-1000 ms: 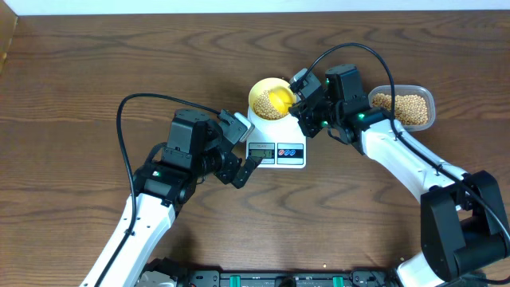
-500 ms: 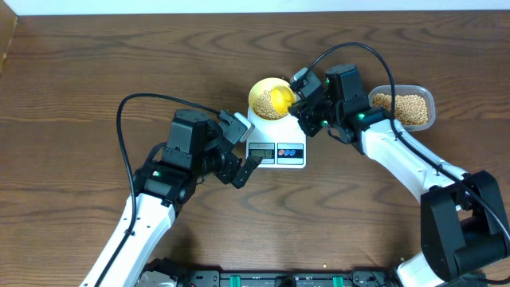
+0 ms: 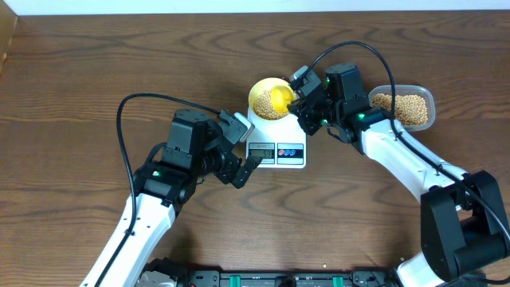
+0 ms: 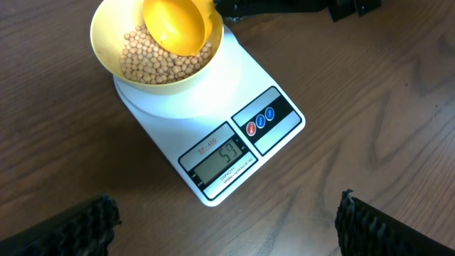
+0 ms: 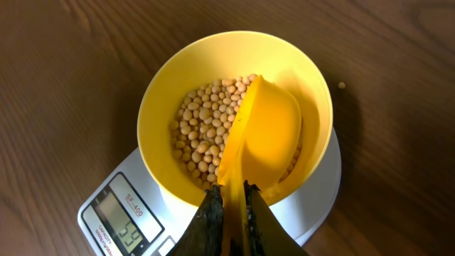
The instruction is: Scoop item into bowl and weigh 50g on scale
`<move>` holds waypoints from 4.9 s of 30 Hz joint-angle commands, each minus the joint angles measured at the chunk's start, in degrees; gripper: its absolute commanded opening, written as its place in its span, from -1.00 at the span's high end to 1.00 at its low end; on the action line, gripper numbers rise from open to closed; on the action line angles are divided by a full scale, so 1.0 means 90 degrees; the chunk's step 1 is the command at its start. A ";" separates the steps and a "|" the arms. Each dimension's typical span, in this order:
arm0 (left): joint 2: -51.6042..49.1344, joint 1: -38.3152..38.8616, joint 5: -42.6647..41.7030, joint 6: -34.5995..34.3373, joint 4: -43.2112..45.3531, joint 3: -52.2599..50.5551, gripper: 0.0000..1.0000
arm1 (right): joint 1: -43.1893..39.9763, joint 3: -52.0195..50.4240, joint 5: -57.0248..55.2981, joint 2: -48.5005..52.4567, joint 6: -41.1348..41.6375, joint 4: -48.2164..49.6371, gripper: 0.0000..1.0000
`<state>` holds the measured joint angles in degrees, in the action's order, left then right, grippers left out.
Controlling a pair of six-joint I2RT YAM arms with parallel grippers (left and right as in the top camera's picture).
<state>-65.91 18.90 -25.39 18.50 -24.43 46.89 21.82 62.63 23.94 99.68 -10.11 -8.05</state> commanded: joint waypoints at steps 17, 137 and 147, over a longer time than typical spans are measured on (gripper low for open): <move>-0.0036 -0.0019 -0.0061 0.0129 -0.0017 -0.0068 -0.99 | 0.0046 0.0124 0.0000 -0.0155 0.0019 0.0189 0.98; -0.0036 -0.0019 -0.0061 0.0129 -0.0017 -0.0068 -0.99 | -0.0121 0.0124 0.0852 -0.0153 0.0624 0.0634 0.98; -0.0036 -0.0019 -0.0061 0.0129 -0.0017 -0.0068 -0.99 | -0.0219 0.0124 0.0860 -0.0153 0.1438 0.0690 0.98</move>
<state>-65.91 18.90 -25.39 18.52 -24.43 46.87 20.69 62.63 30.65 99.68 -1.87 -2.02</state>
